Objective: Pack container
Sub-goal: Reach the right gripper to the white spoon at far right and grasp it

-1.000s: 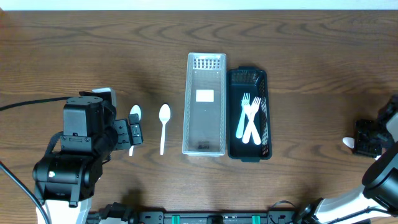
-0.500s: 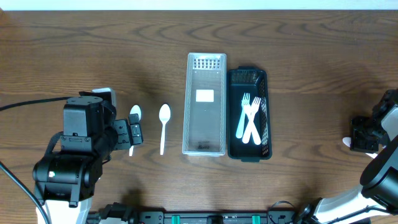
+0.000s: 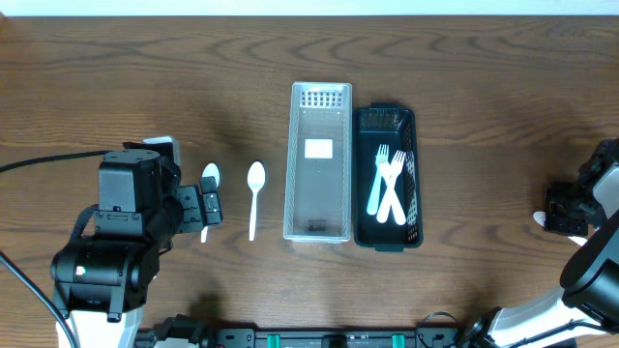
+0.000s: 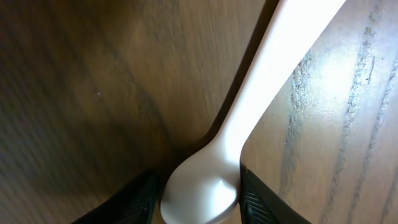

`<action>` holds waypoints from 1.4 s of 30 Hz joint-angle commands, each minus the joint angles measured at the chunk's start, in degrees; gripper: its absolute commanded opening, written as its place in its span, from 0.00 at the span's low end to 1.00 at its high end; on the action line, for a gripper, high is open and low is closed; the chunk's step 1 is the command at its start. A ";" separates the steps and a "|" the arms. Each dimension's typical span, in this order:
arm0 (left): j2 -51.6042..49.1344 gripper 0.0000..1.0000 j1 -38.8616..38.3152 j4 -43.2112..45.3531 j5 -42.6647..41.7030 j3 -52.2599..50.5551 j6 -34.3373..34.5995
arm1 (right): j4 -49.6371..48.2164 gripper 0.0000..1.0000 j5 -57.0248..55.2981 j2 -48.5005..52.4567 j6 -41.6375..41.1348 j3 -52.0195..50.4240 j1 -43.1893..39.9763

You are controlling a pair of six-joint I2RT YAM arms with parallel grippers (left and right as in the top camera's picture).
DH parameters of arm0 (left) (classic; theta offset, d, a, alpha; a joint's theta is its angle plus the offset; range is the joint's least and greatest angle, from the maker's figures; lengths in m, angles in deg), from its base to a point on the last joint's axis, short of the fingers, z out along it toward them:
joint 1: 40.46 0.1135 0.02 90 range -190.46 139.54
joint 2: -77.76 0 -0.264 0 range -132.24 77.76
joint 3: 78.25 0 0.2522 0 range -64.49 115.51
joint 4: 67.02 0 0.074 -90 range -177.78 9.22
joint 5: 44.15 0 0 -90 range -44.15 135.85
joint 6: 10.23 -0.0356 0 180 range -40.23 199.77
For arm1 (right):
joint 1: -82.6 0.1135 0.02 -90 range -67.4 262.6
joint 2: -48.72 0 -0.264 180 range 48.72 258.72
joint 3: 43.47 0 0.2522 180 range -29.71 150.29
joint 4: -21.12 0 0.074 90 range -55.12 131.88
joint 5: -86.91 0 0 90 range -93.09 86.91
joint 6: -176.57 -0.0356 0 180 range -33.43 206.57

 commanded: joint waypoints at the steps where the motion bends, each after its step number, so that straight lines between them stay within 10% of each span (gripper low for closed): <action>1: 0.11 0.98 0.24 -0.17 0.44 1.11 0.15 | 0.24 0.43 3.50 2.89 -0.42 -2.10 1.20; 42: 0.11 0.98 0.24 -0.15 0.44 1.11 0.15 | 1.62 0.01 3.28 1.77 17.79 -1.40 2.49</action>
